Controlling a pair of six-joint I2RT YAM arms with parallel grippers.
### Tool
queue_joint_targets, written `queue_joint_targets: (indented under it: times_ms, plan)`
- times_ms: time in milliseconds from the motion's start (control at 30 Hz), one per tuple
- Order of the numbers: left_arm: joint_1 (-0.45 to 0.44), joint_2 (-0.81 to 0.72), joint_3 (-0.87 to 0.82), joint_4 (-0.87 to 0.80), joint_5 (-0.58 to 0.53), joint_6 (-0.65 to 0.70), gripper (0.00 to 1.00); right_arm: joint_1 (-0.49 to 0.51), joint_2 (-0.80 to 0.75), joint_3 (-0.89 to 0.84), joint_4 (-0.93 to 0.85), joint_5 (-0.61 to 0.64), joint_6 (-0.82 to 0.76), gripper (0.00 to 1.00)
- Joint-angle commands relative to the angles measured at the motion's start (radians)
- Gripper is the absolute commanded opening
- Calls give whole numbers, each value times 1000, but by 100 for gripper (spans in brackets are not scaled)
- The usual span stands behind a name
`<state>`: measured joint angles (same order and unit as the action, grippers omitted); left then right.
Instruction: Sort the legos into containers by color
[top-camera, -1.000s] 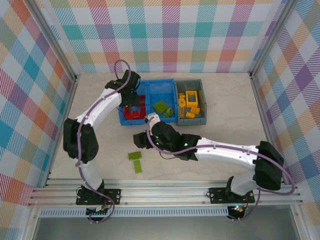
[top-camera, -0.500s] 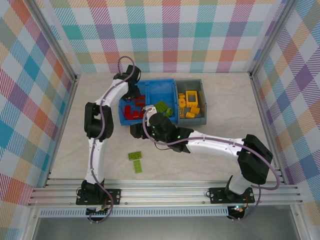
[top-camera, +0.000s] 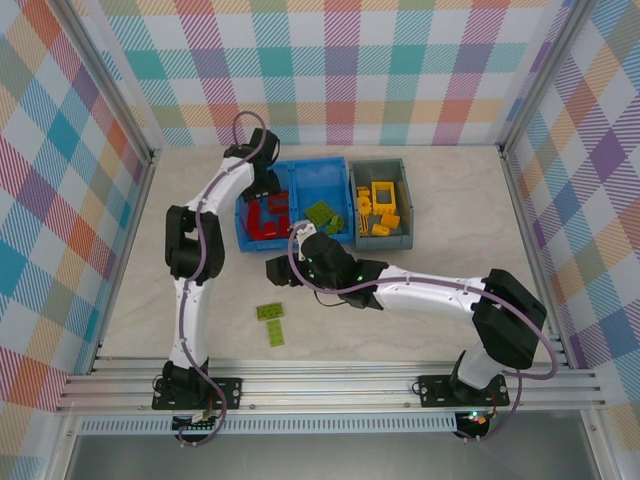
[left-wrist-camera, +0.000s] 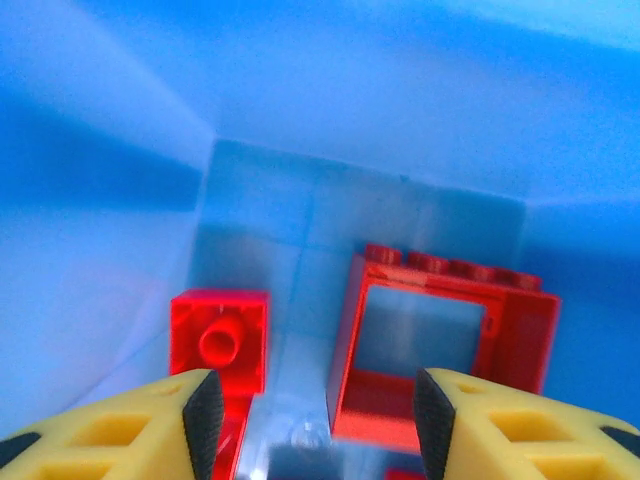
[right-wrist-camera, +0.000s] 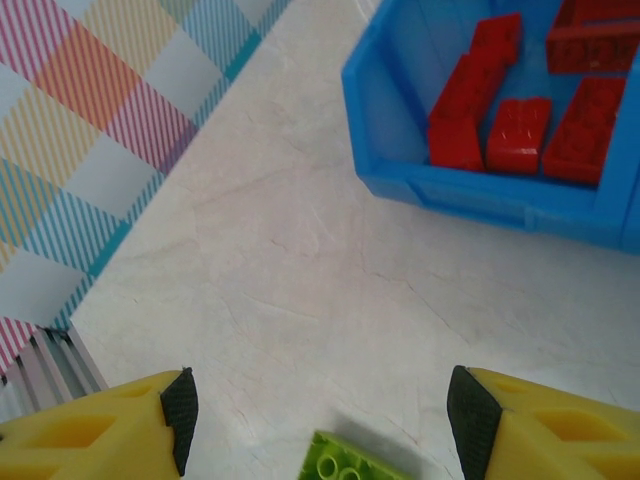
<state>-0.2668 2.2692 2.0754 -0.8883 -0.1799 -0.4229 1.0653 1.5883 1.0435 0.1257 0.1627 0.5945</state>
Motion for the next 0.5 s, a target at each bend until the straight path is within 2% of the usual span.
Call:
queue_joint_targets:
  times_ms: [0, 267, 367, 467]
  plan:
    - [-14, -198, -41, 1, 11, -24, 54, 8, -33, -6, -62, -13, 8, 68]
    - [-52, -711, -468, 55, 39, -105, 57, 137, 112, 161, -429, 37, -106, 70]
    - [-67, -940, -630, 16, 75, -147, 57, 171, 164, 227, -566, 56, -44, 69]
    - [-77, -1160, -764, -50, 140, -175, 58, 229, 228, 302, -689, 84, 60, 62]
